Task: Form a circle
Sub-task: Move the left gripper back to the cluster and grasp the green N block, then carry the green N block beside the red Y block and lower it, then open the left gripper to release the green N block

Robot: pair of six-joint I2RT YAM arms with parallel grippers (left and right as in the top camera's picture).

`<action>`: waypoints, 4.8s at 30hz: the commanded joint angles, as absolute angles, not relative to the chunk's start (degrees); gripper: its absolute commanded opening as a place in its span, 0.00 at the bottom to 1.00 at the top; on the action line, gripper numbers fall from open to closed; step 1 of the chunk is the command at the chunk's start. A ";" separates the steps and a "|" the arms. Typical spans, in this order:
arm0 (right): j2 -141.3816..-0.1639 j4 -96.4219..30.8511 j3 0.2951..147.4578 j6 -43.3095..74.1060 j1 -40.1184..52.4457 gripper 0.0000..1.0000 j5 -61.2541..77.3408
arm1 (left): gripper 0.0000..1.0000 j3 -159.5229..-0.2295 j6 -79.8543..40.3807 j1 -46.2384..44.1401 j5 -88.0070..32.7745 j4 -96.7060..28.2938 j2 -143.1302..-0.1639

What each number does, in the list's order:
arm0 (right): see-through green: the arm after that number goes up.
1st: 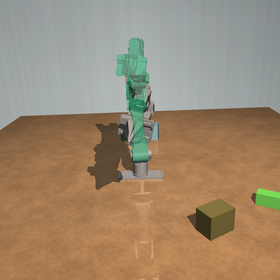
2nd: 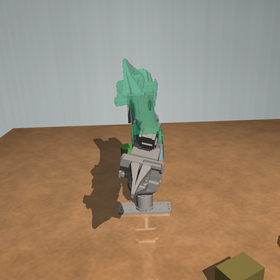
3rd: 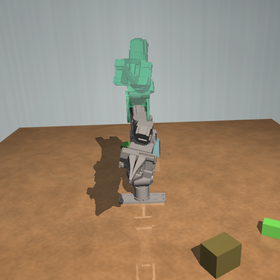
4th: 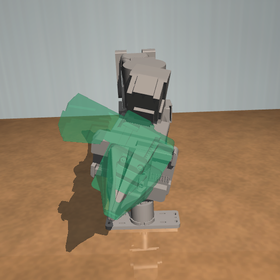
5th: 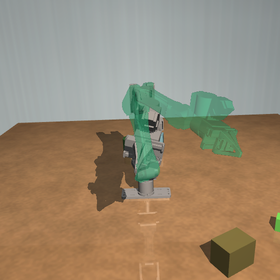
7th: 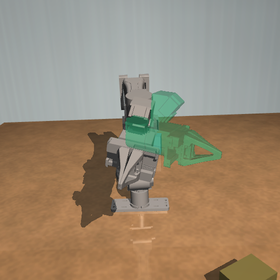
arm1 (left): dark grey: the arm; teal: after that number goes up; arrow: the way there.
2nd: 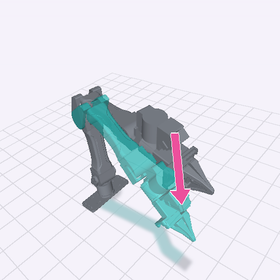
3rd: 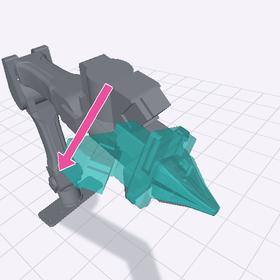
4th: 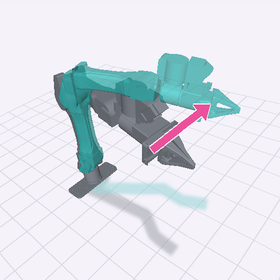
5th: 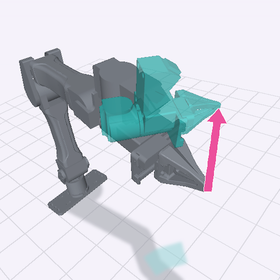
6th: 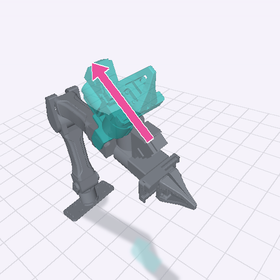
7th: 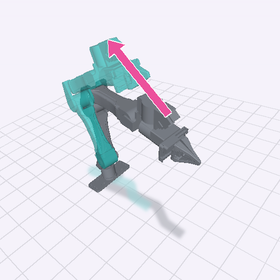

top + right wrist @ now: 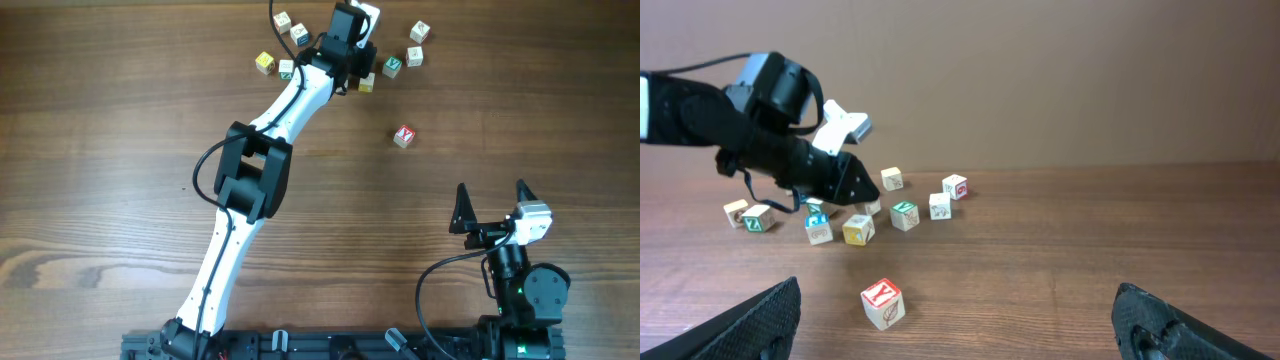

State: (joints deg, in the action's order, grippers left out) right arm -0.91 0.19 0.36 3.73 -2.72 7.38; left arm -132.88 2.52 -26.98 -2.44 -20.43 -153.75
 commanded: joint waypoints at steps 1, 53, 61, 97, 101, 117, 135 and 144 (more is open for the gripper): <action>-0.64 0.34 0.30 3.18 -2.96 1.00 6.42 | 0.20 -133.62 2.59 -26.81 -1.41 -20.88 -146.52; -0.64 0.34 0.30 3.14 -2.96 1.00 6.42 | 0.18 -133.12 22.44 -41.47 -18.46 -43.81 -147.94; -0.64 0.34 0.30 3.14 -2.96 1.00 6.39 | 0.18 -133.12 26.89 -41.08 -18.65 -44.01 -148.35; -0.64 0.34 0.30 3.14 -2.96 1.00 6.39 | 0.59 -133.14 31.31 -39.13 -24.64 -42.15 -151.76; -0.64 0.34 0.30 3.16 -2.96 1.00 6.39 | 0.81 -133.14 31.29 -39.13 -24.64 -40.47 -151.74; -0.64 0.34 0.30 3.14 -2.96 1.00 6.39 | 1.00 -133.95 9.65 -37.58 -8.69 -30.79 -150.12; -0.64 0.34 0.30 3.16 -2.96 1.00 6.39 | 0.06 -133.95 2.59 -37.58 5.28 -42.89 -150.06; -0.64 0.34 0.30 3.14 -2.96 1.00 6.39 | 0.06 -133.95 4.25 -38.44 4.19 -42.78 -147.96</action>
